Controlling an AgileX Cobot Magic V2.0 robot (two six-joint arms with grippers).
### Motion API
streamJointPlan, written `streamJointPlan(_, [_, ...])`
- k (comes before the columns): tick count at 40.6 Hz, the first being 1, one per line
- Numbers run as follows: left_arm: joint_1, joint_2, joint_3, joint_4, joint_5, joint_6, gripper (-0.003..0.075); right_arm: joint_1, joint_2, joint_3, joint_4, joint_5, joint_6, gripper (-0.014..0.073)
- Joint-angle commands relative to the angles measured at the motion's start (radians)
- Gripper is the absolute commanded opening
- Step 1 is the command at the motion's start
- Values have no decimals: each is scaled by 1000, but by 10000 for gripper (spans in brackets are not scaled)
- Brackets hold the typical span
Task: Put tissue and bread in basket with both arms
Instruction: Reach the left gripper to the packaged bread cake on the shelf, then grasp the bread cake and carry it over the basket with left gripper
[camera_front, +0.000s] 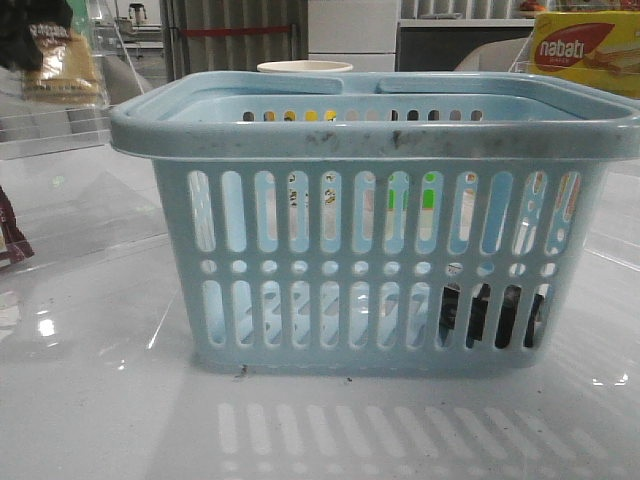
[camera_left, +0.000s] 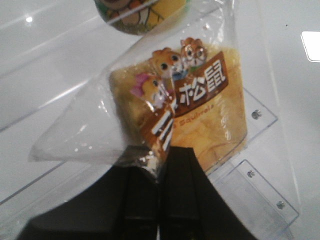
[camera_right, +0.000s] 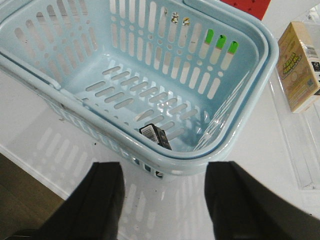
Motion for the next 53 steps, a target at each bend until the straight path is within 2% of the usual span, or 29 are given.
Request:
streamJointPlan(1, [-11,-129,-37,-6,-13,-8,90,0,-6,-25,-11,-69,-12,478])
streamJointPlan(6, [-40,-219,-37,-6,59,-8,90,0,-6,-25,-11,-69,-12,478])
streamJointPlan(14, [-148,-328,-37,0,167,-5,90,0,-6,-25,-11,-69,-12,478])
streamJointPlan(18, [-237,-360,-37,0,217,2,90,0,-6,-25,-11,-69,-12,478])
streamJointPlan(23, [-355,-369,-37,0,264,98,90,0,-6,-25,-11,-69,-12,478])
streamJointPlan(27, [-448,-355,-37,0,278,149,90,0,-6,-25,-11,-69,-12,478])
streamJointPlan(33, [-554,-313,-37,0,267,154,90,0,-6,-25,-11,-69,-12,478])
streamJointPlan(40, [-617,-238,-37,0,261,154,90,0,-6,-25,-11,-69,-12,478])
streamJointPlan(53, [-633,-87,-37,0,256,154,91,0,-6,-25,-11,-69,-12,478])
